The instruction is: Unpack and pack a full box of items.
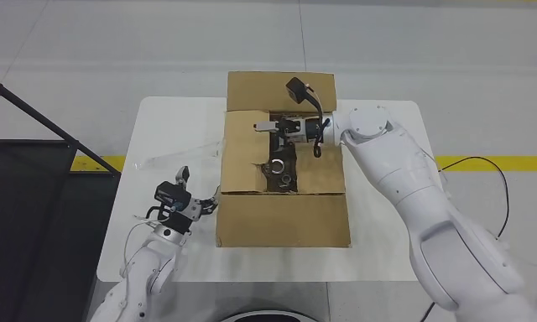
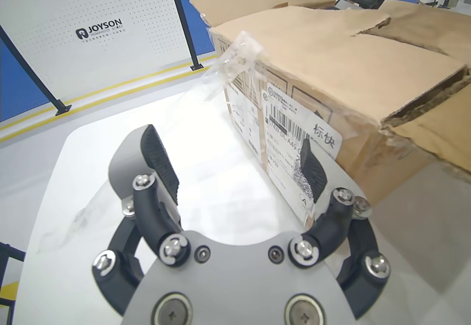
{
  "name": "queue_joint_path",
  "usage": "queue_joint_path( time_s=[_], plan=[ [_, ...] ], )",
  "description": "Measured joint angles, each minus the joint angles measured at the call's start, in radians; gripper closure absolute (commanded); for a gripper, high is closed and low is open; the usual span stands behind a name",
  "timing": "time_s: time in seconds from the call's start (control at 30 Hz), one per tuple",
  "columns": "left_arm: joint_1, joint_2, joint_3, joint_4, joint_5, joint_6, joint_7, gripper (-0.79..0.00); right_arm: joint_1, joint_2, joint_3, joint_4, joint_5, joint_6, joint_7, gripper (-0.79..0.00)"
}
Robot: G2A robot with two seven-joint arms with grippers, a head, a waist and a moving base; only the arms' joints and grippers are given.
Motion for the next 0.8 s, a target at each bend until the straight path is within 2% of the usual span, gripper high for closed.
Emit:
queue_joint_path(
  time_s=[0.4, 0.8],
  plan=[
    [0.043, 0.005, -0.088, -0.014, -0.080, -0.022, 0.028, -0.785, 0.021, -0.021, 0.031, 0.014, 0.040, -0.017, 0.034, -0.785],
    [0.070, 0.009, -0.188, 0.014, -0.166, -0.033, 0.051, -0.785, 0.066, -0.060, 0.037, -0.003, 0.053, -0.014, 0.009, -0.785]
  ],
)
